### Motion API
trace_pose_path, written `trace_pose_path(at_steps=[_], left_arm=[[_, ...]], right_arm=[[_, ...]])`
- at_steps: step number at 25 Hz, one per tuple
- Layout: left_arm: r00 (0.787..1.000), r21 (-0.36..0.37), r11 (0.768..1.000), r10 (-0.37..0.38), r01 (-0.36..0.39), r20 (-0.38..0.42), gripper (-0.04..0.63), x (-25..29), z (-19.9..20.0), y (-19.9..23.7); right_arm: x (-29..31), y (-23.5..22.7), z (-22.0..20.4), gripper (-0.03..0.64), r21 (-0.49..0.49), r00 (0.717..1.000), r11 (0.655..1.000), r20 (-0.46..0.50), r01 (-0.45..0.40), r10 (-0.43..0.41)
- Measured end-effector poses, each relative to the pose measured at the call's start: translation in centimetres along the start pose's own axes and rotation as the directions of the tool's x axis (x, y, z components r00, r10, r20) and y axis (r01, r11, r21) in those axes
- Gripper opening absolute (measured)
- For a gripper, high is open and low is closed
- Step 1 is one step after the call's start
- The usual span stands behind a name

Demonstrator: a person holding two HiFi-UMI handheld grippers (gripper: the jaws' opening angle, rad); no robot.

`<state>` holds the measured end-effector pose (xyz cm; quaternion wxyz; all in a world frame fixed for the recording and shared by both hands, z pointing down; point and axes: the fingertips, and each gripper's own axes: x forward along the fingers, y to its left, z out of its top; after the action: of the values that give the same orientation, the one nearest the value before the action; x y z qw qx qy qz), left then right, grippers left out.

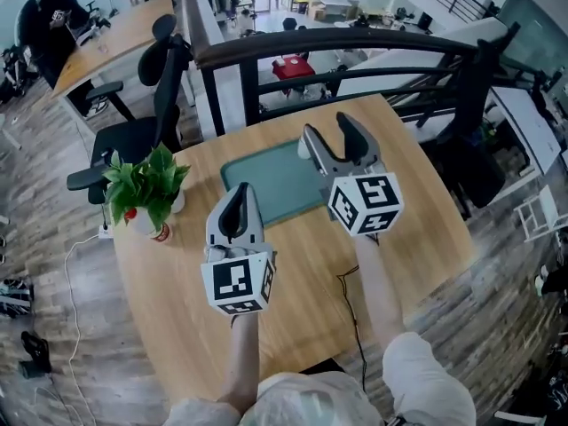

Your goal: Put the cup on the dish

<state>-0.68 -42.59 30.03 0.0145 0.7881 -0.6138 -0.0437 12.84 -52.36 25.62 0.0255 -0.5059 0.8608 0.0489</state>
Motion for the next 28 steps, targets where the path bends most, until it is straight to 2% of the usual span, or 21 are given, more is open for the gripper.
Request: trace_pose_path(at_steps=[2, 5, 7, 13, 18, 23, 28], left_arm=[[0.999, 0.002, 1.000, -0.016, 0.016, 0.027, 0.009, -1.6, 1.7, -0.7], [0.995, 0.014, 0.999, -0.043, 0.042, 0.087, 0.009, -4.1, 4.6, -1.1], [0.989, 0.011, 0.999, -0.055, 0.054, 0.135, 0.009, -6.1, 6.4, -1.2], [0.968, 0.035, 0.995, -0.095, 0.090, 0.230, 0.009, -12.5, 10.2, -1.4], [0.932, 0.111, 0.987, -0.148, 0.117, 0.330, 0.009, -17.3, 12.2, -2.2], [0.938, 0.122, 0.986, -0.145, 0.111, 0.316, 0.009, -19.3, 11.6, -2.4], [0.946, 0.121, 0.987, -0.137, 0.105, 0.295, 0.009, -18.9, 10.8, -2.4]], right_arm=[[-2.9, 1.9, 2.3, 0.234, -0.039, 0.999, 0.999, 0.031, 0.020, -0.019], [-7.2, 4.8, 5.7, 0.081, -0.084, 0.991, 0.993, 0.111, 0.088, -0.079], [-9.9, 6.8, 7.3, 0.034, -0.105, 0.985, 0.988, 0.141, 0.117, -0.102], [-16.2, 13.1, 8.8, 0.018, -0.119, 0.981, 0.983, 0.154, 0.140, -0.121], [-19.7, 17.8, 7.5, 0.018, -0.056, 0.986, 0.991, 0.121, 0.121, -0.114], [-21.4, 21.0, 5.7, 0.018, -0.072, 0.992, 0.992, 0.079, 0.104, -0.099], [-21.5, 21.1, 5.6, 0.018, -0.101, 0.990, 0.986, 0.068, 0.130, -0.124]])
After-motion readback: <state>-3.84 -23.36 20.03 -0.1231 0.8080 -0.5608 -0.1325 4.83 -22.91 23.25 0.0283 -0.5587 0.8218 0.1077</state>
